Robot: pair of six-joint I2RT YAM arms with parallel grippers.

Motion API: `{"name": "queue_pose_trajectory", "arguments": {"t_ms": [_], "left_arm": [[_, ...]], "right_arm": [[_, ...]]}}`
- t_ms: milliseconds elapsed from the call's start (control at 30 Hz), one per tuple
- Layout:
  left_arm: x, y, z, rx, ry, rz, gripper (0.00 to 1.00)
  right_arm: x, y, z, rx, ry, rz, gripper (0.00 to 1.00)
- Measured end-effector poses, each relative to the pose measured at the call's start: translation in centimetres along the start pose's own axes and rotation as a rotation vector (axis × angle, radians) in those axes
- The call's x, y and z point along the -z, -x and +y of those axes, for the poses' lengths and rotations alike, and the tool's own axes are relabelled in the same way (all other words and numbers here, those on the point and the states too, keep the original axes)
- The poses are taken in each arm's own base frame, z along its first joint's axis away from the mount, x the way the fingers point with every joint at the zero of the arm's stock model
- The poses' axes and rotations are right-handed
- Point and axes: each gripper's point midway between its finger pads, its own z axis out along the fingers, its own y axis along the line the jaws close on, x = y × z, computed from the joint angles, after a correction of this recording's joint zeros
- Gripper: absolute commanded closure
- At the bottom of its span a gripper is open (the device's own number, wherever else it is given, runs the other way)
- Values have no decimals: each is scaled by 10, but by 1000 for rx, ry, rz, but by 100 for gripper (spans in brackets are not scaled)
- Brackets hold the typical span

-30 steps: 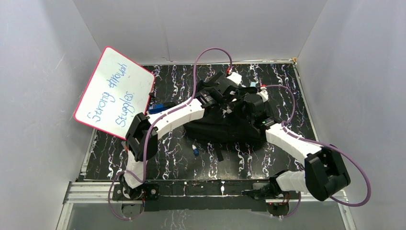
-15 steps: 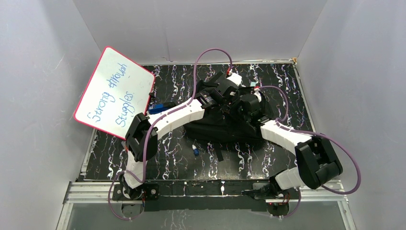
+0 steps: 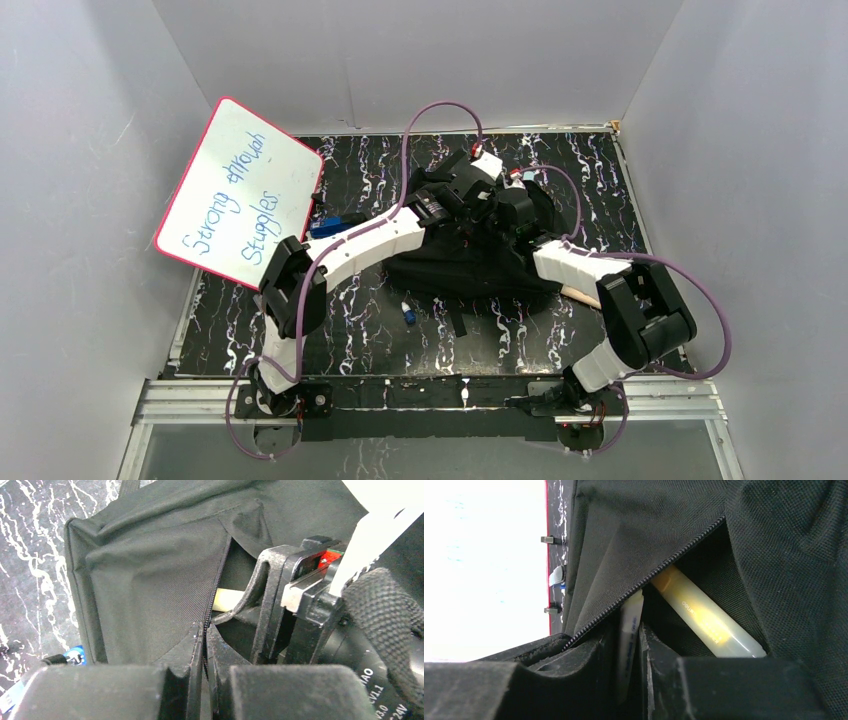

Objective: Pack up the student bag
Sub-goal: Place the stationery in the student bag.

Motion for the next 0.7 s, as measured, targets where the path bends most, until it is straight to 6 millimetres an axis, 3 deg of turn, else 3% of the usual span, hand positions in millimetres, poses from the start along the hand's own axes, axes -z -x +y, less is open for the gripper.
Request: {"name": "queue_pose_trajectory", "arguments": {"t_ms": [233, 700], "left_arm": [[3, -1, 2, 2, 3, -2, 100], [1, -1, 0, 27, -11, -9, 100]], "right_arm": [[7, 2, 1, 46, 18, -7, 54], [76, 42, 16, 171, -20, -190, 48]]}}
